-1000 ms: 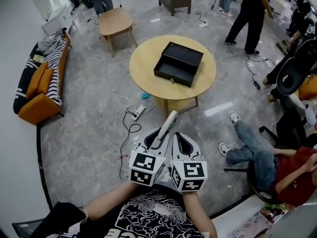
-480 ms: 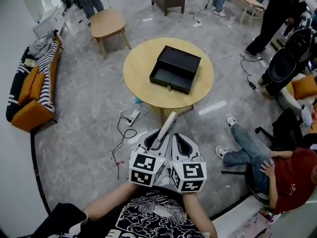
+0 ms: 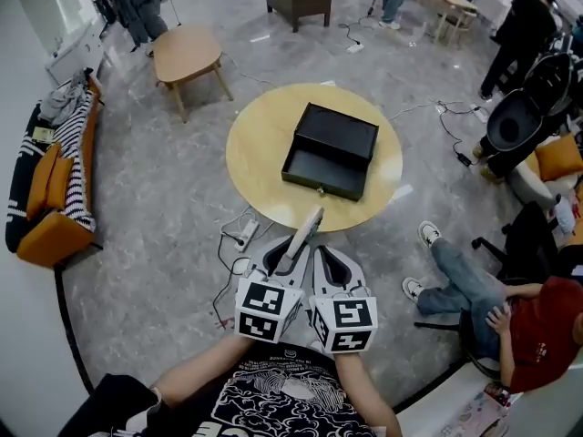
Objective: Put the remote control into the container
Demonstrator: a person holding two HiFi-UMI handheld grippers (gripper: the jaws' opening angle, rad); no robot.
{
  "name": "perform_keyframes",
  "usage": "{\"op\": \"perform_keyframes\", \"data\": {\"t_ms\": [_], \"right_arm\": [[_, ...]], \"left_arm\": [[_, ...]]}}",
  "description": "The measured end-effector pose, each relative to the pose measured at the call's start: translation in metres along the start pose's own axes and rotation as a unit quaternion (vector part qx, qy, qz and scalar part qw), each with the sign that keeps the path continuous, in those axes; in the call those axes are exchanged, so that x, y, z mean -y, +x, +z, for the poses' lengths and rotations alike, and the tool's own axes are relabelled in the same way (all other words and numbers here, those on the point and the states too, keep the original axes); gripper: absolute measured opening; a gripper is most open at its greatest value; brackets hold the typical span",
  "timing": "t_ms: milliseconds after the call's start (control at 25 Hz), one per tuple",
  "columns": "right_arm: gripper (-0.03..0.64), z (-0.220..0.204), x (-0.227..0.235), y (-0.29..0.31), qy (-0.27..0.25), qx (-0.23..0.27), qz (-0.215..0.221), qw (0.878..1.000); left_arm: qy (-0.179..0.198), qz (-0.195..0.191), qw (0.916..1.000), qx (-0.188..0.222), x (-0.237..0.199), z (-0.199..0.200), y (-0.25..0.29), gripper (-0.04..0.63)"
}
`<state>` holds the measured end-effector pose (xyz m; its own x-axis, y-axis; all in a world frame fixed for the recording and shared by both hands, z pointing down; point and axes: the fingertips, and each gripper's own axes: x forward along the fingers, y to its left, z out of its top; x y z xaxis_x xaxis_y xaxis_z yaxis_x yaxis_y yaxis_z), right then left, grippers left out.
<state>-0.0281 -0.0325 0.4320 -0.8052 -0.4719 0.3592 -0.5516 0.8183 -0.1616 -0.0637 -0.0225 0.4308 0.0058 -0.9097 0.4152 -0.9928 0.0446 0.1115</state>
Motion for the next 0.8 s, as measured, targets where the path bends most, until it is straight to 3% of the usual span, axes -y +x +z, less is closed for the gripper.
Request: {"op": "perform_keyframes", "data": {"t_ms": [800], "right_arm": [[0.025, 0.047, -0.002, 0.123, 0.042, -0.002, -0.111, 0.993]], "left_arm": [[0.026, -0.113, 0.9929, -0.028, -0.110, 0.037, 0.070, 0.104]]}}
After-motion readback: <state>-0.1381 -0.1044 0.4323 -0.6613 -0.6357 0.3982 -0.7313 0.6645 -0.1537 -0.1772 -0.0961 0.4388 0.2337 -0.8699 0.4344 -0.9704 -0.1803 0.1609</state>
